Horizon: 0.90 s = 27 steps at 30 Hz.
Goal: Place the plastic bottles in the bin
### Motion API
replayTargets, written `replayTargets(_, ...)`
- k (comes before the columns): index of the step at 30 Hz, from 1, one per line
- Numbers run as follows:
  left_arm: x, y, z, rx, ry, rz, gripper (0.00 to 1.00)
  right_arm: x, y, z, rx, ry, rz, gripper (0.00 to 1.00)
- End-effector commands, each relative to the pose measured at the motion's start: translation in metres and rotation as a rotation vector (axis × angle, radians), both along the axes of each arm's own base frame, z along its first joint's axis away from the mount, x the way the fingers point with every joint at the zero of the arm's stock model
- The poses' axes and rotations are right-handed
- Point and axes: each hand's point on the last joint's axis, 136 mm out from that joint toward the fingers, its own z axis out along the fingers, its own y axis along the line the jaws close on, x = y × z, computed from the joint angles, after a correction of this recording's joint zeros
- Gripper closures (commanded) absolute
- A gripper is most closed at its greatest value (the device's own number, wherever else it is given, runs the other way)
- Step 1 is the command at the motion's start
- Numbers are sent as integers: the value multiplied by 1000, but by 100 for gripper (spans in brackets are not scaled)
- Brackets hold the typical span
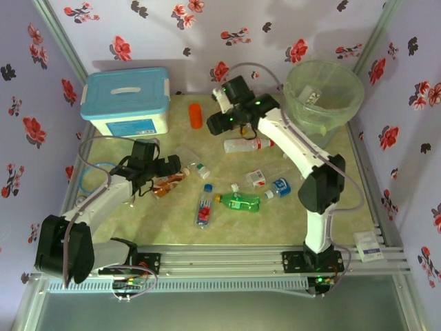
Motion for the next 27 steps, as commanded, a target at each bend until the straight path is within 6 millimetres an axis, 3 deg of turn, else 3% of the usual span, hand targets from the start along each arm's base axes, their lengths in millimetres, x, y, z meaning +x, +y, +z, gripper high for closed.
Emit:
replayTargets(1,-4,3,-5,-5,19,9,0,-10,24,-22,-17,61,67,28)
replayTargets(7,-7,12,-13,-6,38,49,2,-21,57,-67,-68,123,117,30)
replayTargets(13,-13,33,-6,-35,-2,124,3,-28,75,-105,-98,180,133,27)
replayTargets(23,-13,38,-11,-46,6,137,3,-32,96,-139,-129,211,153,9)
replayTargets(27,-12,37,-13,-49,12,132,3,-27,101,-151,-131,220,142,8)
